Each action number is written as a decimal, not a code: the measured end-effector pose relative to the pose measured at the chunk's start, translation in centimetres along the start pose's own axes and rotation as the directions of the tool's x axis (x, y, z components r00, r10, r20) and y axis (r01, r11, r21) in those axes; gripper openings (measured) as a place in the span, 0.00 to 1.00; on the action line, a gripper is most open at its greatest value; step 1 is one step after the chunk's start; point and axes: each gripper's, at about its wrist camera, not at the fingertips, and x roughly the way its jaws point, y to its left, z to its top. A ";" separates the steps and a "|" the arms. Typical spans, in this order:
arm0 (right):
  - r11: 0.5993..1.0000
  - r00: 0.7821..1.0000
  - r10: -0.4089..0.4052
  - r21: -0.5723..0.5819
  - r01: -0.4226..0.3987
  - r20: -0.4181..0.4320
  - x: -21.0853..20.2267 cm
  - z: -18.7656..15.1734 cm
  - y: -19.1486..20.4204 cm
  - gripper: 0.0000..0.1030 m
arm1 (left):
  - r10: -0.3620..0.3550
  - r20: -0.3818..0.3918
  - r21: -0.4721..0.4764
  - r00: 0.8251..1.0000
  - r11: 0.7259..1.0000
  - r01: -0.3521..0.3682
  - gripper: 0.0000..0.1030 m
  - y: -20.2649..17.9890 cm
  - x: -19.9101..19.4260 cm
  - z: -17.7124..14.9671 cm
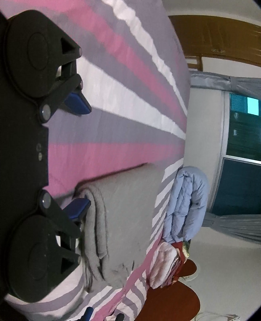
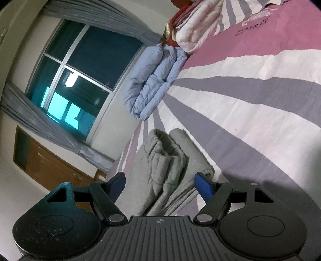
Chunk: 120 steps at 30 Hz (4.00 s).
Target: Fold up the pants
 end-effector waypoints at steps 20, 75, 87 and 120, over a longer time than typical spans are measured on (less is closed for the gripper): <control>0.998 0.997 0.046 -0.035 -0.049 -0.065 4.6 -0.5 0.0 0.73 | 0.029 -0.032 0.017 0.999 0.999 -0.028 0.84 -0.4 3.2 -0.4; 0.998 0.991 -0.061 -0.019 0.059 -0.119 9.8 0.6 -1.4 0.31 | 0.071 0.049 -0.050 0.996 0.996 -0.069 0.84 0.5 4.0 0.4; 0.999 0.989 -0.040 0.001 0.040 -0.140 9.2 0.6 -2.1 0.32 | 0.093 0.026 0.006 0.995 0.996 -0.093 0.84 -0.3 3.4 -0.3; 0.949 0.984 0.016 -0.308 -0.070 -0.176 15.1 4.2 -0.6 0.40 | -0.162 -0.013 -0.235 0.987 0.960 0.154 0.93 5.0 11.1 5.6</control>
